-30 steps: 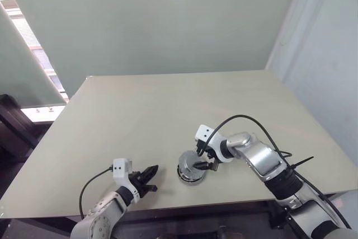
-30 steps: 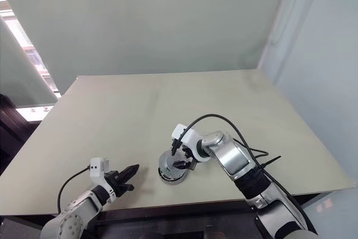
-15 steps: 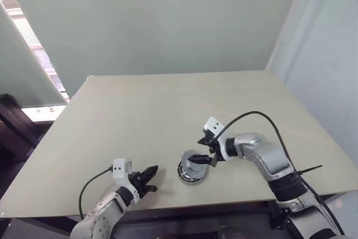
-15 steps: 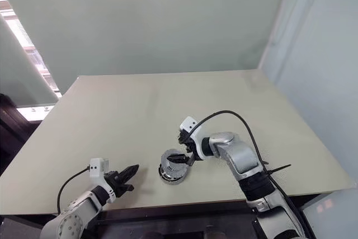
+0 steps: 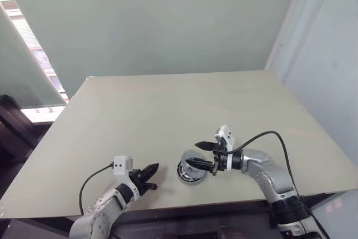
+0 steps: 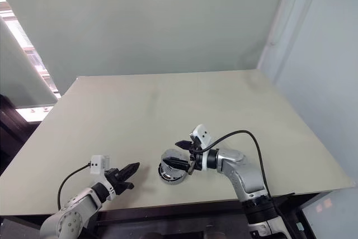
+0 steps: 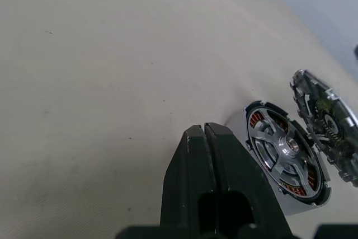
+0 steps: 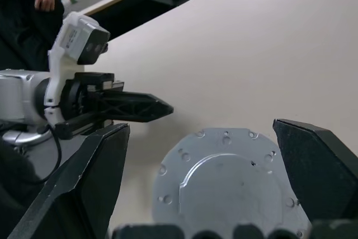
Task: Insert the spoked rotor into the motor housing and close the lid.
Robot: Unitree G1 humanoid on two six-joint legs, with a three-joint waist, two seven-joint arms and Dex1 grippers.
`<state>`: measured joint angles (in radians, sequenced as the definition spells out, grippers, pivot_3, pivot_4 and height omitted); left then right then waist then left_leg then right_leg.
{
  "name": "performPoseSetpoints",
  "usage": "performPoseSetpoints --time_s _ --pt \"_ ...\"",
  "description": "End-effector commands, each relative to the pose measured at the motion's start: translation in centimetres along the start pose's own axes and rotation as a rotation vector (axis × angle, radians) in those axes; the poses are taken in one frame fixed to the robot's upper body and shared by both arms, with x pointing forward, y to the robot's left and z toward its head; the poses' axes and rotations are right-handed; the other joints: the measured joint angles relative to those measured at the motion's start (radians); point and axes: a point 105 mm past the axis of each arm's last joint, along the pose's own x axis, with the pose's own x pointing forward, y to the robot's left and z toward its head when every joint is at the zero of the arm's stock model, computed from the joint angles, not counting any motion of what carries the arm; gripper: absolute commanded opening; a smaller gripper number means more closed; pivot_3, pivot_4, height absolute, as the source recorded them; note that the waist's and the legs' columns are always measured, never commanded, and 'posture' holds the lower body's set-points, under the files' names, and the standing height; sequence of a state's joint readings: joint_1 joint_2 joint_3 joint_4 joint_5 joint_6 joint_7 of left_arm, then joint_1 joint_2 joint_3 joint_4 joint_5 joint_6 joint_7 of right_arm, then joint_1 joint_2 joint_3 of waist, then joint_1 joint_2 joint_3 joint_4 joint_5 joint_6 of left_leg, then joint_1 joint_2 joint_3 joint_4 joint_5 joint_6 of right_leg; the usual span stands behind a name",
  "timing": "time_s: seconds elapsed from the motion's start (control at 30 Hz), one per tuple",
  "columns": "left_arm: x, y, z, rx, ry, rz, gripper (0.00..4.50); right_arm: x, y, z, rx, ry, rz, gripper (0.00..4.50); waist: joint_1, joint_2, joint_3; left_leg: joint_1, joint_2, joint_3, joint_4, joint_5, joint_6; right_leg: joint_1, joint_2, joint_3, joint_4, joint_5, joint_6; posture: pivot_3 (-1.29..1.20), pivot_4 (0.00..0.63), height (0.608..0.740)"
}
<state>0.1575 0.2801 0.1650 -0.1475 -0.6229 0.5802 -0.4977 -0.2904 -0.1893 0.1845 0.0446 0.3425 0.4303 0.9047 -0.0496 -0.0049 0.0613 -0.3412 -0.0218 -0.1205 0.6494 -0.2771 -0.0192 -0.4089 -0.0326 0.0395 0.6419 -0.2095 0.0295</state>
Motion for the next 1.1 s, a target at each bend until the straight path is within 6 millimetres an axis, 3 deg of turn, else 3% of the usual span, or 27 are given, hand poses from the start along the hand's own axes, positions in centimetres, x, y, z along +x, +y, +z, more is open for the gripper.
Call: performPoseSetpoints --time_s 0.03,0.6,0.9,1.03,1.1 --pt "0.1 -0.9 1.5 0.054 -0.030 -0.038 0.00 0.2 -0.4 -0.2 -0.034 -0.019 -0.023 4.48 0.000 0.000 0.000 0.000 0.000 0.000 0.000 0.000 0.000 0.000 0.000 0.000 0.000 0.000 0.000 0.00 0.000 0.740" --pt "0.2 -1.1 1.9 0.067 -0.029 -0.043 0.00 0.2 -0.9 -4.1 -0.021 0.056 -0.064 4.48 0.000 0.000 0.000 0.000 0.000 0.000 0.000 0.000 0.000 0.000 0.000 0.000 0.000 0.000 0.000 0.00 0.000 0.740" --pt "0.3 -1.2 1.9 0.073 -0.028 -0.046 0.00 0.3 -0.9 -4.6 -0.035 0.075 -0.073 4.48 0.000 0.000 0.000 0.000 0.000 0.000 0.001 0.000 0.000 0.001 0.000 0.000 0.000 0.000 0.000 0.00 0.000 0.740" --pt "0.3 -1.2 1.9 0.074 -0.028 -0.046 0.00 0.5 -0.8 -4.5 -0.058 0.090 -0.070 3.34 0.000 0.000 0.000 0.000 0.000 0.000 0.001 0.000 0.000 0.001 0.000 0.000 0.001 0.000 0.000 0.00 0.000 0.740" --pt "0.3 -1.2 1.9 0.074 -0.028 -0.046 0.00 0.6 -0.8 -4.4 -0.070 0.102 -0.064 3.21 0.000 0.000 0.000 0.001 0.000 0.000 0.001 0.000 0.000 0.001 0.000 0.000 0.001 0.000 0.000 0.00 0.000 0.740"
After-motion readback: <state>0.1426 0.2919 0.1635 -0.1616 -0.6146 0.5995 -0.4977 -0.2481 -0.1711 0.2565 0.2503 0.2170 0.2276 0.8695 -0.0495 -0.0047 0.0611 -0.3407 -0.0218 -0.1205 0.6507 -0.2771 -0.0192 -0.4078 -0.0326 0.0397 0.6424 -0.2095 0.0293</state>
